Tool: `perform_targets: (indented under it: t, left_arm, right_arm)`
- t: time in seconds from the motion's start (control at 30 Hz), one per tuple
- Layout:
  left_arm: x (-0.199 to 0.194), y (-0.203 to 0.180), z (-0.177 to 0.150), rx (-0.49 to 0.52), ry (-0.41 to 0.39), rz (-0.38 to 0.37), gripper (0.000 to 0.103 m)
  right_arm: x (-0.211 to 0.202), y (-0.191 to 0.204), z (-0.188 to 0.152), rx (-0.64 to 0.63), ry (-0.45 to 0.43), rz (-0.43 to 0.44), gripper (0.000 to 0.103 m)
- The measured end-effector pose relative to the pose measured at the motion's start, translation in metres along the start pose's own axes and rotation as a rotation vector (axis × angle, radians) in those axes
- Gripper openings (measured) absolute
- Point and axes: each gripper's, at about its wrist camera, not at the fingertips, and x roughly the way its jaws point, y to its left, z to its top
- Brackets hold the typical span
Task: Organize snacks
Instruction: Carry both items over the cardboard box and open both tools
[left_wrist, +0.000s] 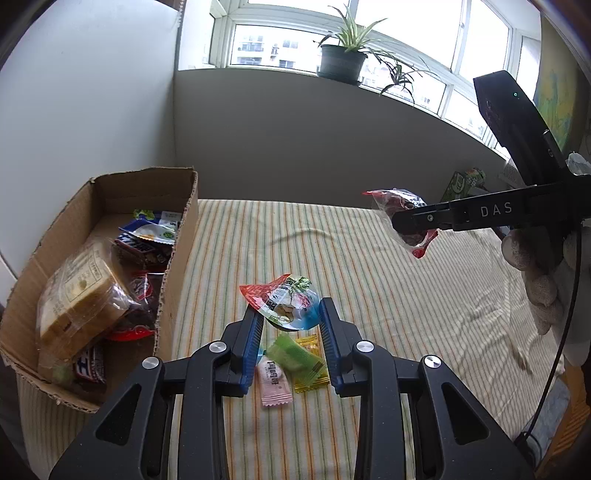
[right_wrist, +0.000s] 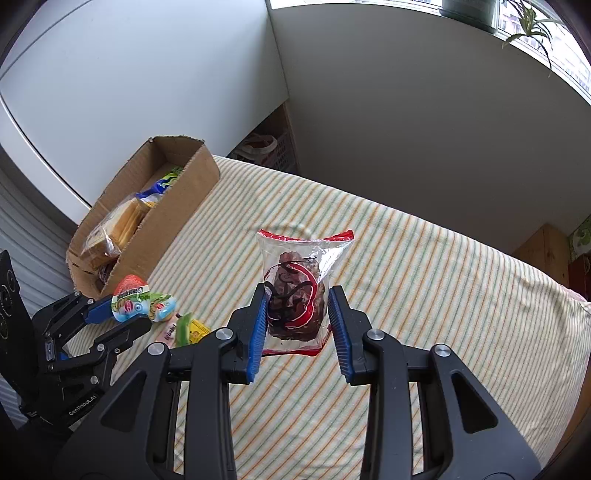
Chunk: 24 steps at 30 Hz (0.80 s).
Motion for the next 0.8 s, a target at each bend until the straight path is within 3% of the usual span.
perform_targets:
  t: [0.33,0.8]
  left_arm:
    - [-0.03,0.033,0.006,-0.05,-0.078,0.044,0.029]
    - [-0.042,0.105,0.023,-0.125,-0.118,0.156,0.029]
  right_arm:
    - [0.002,0.062,0.02,-0.085,-0.011,0.048,0.034]
    - [0.025,0.123,0.063,-0.136,-0.015,0.101,0.034]
